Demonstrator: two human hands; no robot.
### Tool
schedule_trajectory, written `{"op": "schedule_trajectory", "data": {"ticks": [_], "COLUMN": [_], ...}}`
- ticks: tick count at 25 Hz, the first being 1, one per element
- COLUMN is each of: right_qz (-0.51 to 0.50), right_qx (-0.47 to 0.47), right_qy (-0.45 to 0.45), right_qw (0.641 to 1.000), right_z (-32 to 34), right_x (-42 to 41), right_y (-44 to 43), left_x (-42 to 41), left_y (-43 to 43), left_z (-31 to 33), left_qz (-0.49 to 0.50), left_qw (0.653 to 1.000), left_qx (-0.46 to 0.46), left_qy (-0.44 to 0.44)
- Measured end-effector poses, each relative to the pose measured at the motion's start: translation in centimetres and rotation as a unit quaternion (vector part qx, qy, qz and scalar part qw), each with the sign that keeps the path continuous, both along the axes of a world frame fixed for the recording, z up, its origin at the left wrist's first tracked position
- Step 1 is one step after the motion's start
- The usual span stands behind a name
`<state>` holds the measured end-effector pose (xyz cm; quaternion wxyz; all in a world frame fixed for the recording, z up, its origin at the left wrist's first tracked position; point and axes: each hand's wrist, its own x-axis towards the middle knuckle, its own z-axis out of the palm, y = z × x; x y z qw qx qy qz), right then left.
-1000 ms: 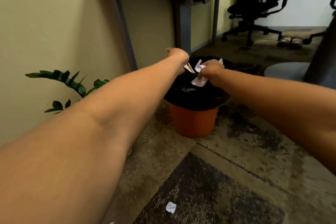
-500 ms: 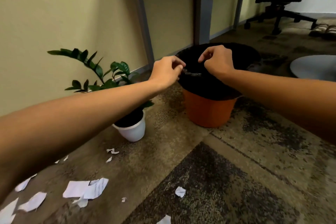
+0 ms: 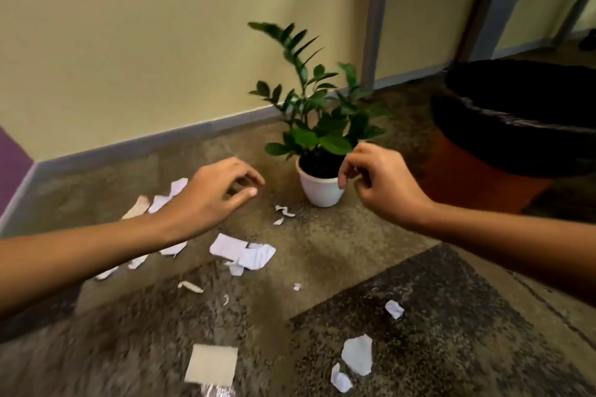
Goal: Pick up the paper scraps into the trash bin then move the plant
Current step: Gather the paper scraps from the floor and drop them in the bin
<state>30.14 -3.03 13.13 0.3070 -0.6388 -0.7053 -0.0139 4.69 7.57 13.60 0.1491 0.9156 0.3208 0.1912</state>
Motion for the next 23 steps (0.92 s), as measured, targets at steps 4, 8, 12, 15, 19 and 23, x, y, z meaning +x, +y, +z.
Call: {"op": "schedule_trajectory", "data": {"ticks": [4, 8, 12, 15, 19, 23], "right_qz": [0.059, 0.025, 0.022, 0.058, 0.085, 0.035], "right_qx": [-0.07, -0.129, -0.3, -0.349, -0.278, -0.149], "right_qy": [0.02, 0.056, 0.074, -0.01, -0.048, -0.116], "right_qw": [0.996, 0.99, 0.951, 0.935, 0.956, 0.981], "right_z": [-6.8, -13.1, -17.6, -20.8, -23.1, -24.4], "right_x": [-4.8, -8.1, -10.7, -13.0, -15.7, -17.3], "right_y": [0.2, 2.5, 5.1, 7.0, 9.7, 12.7], "left_x": [-6.5, -10.5, -13.3, -15.6, -17.7, -17.3], "left_y": [1.3, 3.7, 6.5, 8.0, 9.4, 9.9], "left_z": [-6.7, -13.1, -17.2, -19.3, -21.2, -22.8], "left_qz": [0.156, 0.275, 0.395, 0.476, 0.504, 0.455], "left_qw": [0.986, 0.956, 0.904, 0.847, 0.828, 0.874], "left_qx": [-0.042, -0.101, -0.127, -0.188, -0.21, -0.106], "left_qy": [-0.033, 0.008, 0.101, 0.141, 0.13, 0.133]}}
